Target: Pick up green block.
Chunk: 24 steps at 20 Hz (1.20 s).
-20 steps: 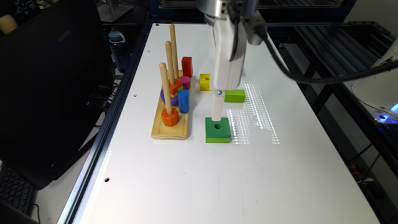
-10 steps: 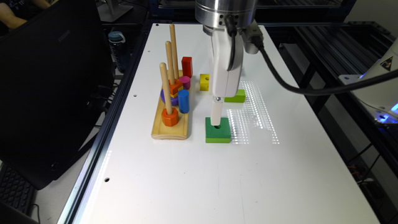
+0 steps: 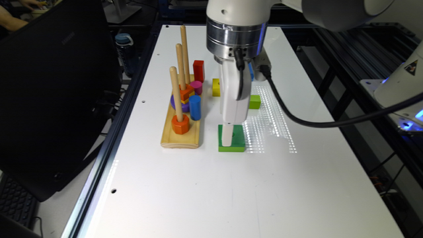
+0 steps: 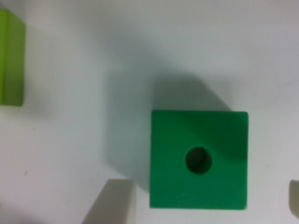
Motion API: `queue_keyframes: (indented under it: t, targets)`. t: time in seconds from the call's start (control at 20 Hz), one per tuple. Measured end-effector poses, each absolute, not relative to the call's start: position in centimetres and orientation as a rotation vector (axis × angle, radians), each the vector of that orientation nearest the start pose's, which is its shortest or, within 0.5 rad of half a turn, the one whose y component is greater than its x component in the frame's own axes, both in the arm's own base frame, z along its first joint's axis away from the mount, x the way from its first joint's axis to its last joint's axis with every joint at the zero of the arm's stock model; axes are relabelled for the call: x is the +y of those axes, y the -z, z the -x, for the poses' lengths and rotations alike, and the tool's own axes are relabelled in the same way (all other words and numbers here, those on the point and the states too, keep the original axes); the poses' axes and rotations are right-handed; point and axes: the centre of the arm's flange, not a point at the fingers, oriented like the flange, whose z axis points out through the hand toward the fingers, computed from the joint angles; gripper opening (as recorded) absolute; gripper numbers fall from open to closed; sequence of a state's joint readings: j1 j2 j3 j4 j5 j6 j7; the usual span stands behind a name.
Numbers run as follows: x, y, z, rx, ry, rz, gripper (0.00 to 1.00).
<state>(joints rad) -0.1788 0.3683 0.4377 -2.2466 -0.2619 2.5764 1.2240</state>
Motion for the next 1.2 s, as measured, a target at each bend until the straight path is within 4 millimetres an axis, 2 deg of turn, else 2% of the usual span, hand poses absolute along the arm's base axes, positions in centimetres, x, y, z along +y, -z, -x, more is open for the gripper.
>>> queue_keyframes:
  t: [0.15, 0.4, 0.65, 1.2]
  targets:
    - [14.5, -20.6, -52.4, 1.174, -0.001, 2.893, 1.0]
    - [14.6, -20.1, -52.4, 1.177, -0.002, 2.894, 1.0]
    - [14.3, -17.6, -52.4, 1.175, -0.008, 2.89, 1.0]
    - [15.0, -17.4, -52.1, 1.181, -0.001, 2.891, 1.0]
